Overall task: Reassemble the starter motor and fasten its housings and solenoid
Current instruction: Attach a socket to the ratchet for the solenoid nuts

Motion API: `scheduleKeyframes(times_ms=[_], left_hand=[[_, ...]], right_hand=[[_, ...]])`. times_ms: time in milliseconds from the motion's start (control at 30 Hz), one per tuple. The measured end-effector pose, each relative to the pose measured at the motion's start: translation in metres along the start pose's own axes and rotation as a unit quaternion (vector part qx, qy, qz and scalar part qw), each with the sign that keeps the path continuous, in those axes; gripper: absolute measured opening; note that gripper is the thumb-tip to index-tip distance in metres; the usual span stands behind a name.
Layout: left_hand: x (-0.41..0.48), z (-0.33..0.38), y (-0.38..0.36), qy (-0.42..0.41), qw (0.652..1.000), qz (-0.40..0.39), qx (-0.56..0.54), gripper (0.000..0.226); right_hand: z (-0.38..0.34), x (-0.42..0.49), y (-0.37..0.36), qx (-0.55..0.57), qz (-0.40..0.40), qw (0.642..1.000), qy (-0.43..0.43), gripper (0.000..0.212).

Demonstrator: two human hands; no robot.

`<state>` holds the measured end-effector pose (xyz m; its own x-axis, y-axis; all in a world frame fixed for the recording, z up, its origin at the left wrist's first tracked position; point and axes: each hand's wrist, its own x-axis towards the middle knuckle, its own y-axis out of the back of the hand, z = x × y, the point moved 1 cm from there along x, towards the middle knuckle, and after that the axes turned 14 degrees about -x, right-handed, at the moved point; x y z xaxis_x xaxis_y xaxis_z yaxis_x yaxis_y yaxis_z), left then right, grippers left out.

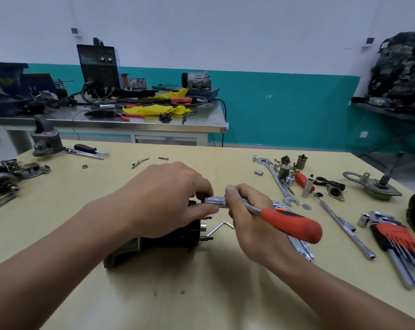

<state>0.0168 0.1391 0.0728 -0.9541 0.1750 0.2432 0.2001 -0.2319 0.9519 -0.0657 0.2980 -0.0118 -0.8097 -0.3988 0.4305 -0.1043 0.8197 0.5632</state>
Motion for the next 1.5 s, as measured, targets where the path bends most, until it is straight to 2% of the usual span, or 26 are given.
scheduleKeyframes(times_ms=[33,167,300,467,667,767,867,1000,1167,1267,1333,1433,1500], left_hand=[[0.003,0.002,0.002,-0.005,1.000,0.007,-0.005,0.040],[0.014,0.011,0.007,-0.032,0.996,0.074,-0.047,0.031],[0.029,0.026,0.005,-0.046,0.989,0.119,-0.071,0.029],[0.056,0.038,0.010,-0.045,0.985,0.125,-0.108,0.028],[0.089,0.042,0.009,0.025,0.983,0.045,-0.176,0.024],[0.100,0.040,0.005,0.089,0.960,-0.002,-0.266,0.023],[0.107,0.040,0.002,0.111,0.939,-0.003,-0.326,0.021],[0.113,0.043,-0.005,0.121,0.928,0.005,-0.352,0.018],[0.121,0.042,-0.009,0.142,0.920,-0.019,-0.364,0.016],[0.122,0.027,-0.001,0.170,0.918,-0.058,-0.355,0.016],[0.125,0.010,0.005,0.195,0.930,-0.084,-0.299,0.016],[0.137,-0.012,0.001,0.202,0.969,-0.108,-0.088,0.026],[0.148,-0.018,-0.012,0.189,0.973,-0.133,0.016,0.028]], right_hand=[[-0.004,0.002,0.002,0.022,0.000,1.000,-0.008,0.036],[-0.002,0.010,0.019,0.105,0.057,0.990,-0.078,0.061],[0.002,0.019,0.033,0.167,0.101,0.977,-0.083,0.050],[0.011,0.028,0.044,0.192,0.145,0.968,-0.073,0.040],[0.027,0.038,0.052,0.173,0.182,0.967,-0.042,0.035],[0.039,0.043,0.054,0.060,0.225,0.972,-0.019,0.045],[0.048,0.049,0.061,-0.048,0.258,0.965,0.001,0.051],[0.056,0.053,0.064,-0.077,0.277,0.958,0.004,0.051],[0.061,0.055,0.063,-0.089,0.270,0.959,0.009,0.049],[0.071,0.058,0.072,-0.068,0.282,0.957,-0.027,0.052],[0.077,0.059,0.079,-0.067,0.288,0.954,-0.050,0.054],[0.073,0.058,0.076,-0.089,0.278,0.956,-0.031,0.050],[0.067,0.056,0.067,-0.120,0.267,0.956,0.004,0.046]])
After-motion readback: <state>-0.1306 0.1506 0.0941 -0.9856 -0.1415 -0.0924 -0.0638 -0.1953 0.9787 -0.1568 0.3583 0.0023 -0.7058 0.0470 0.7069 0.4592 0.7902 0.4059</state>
